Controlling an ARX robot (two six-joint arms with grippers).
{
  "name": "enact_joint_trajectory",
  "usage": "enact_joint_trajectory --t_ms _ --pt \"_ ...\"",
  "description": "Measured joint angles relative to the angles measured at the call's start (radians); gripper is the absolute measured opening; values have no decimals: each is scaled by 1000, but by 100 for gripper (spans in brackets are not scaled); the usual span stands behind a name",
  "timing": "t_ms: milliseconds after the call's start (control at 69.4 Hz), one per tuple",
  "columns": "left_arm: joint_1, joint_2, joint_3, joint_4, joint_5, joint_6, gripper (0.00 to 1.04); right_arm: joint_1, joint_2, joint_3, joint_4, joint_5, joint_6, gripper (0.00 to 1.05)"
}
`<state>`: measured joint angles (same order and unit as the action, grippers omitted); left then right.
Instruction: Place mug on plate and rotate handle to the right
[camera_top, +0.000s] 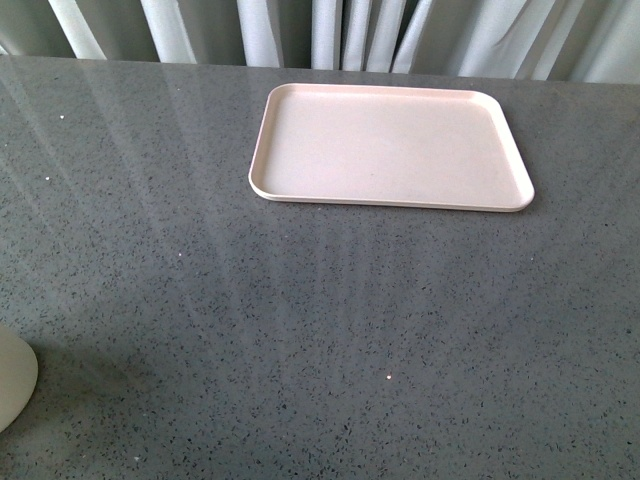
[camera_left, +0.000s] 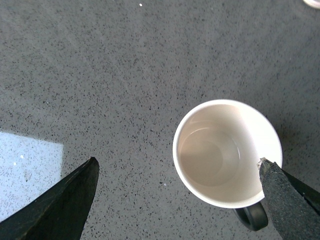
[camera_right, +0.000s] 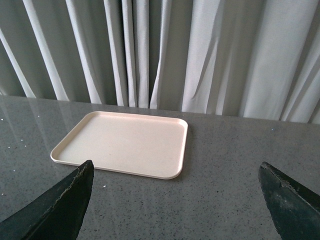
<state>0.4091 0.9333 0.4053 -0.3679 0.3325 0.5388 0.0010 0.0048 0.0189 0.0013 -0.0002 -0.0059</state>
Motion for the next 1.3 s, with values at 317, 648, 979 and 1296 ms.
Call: enact_joint_trajectory --t_ms 317,648,979,1296 --pt "-2 135 50 -11 4 89 96 0 0 0 0 0 0 96" --pt "-54 316 116 31 -21 93 95 0 0 0 0 0 0 96" --pt "-51 442 169 60 -45 100 95 0 0 0 0 0 0 96" --pt "-48 529 192 80 -64 101 95 0 0 0 0 0 0 96"
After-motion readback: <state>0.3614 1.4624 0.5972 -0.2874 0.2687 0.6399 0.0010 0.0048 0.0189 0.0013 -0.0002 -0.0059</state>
